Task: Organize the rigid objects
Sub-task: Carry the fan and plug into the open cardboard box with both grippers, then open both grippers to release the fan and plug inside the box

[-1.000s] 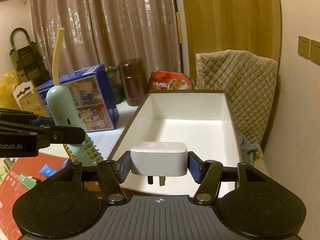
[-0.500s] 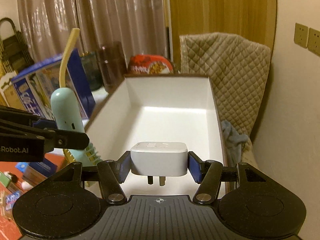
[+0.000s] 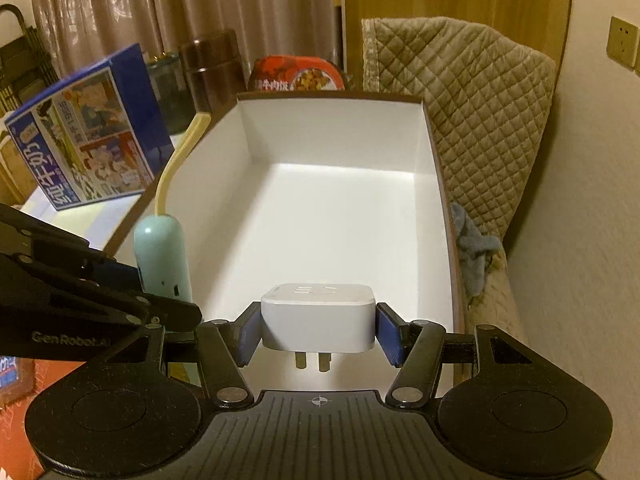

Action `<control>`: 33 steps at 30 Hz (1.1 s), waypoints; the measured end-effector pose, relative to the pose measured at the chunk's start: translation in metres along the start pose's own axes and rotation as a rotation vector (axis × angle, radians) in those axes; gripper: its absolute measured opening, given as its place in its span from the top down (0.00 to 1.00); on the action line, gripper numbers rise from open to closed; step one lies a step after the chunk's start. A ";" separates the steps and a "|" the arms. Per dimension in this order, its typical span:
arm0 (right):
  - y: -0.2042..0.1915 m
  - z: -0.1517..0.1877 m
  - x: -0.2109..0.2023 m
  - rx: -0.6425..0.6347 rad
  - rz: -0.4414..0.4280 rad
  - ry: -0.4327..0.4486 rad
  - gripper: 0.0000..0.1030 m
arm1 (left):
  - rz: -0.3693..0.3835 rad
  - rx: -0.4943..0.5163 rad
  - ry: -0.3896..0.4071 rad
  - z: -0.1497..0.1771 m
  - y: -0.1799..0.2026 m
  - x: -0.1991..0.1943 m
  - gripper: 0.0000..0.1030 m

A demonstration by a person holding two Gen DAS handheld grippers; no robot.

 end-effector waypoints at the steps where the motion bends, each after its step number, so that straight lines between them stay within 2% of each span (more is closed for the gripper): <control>1: 0.002 0.000 0.002 0.004 -0.001 -0.007 0.45 | -0.001 0.002 0.001 -0.001 0.000 0.001 0.73; 5: 0.004 0.000 0.003 0.014 -0.017 -0.026 0.45 | -0.013 0.014 0.011 -0.006 -0.003 0.002 0.69; 9: 0.005 0.000 0.007 0.020 -0.017 -0.035 0.45 | -0.026 0.016 0.019 -0.005 -0.003 0.001 0.68; 11: 0.005 -0.003 0.005 0.022 -0.026 -0.006 0.45 | -0.033 0.014 0.019 -0.004 -0.002 -0.001 0.68; 16: 0.005 -0.009 0.004 0.023 -0.037 0.002 0.45 | -0.038 0.007 0.025 -0.004 -0.004 -0.003 0.66; 33: 0.005 -0.002 -0.008 0.047 -0.067 -0.002 0.45 | -0.053 -0.020 0.050 0.000 -0.009 -0.016 0.65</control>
Point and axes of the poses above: each gripper's, at about its wrist camera, not at the fingertips, and x roughly the way its jaws point, y to its right, z to its underside, the point moved 1 cm from there along x, roughly the way its jaws point, and after that the axes turned 1 degree about y, right-handed, at the moved point
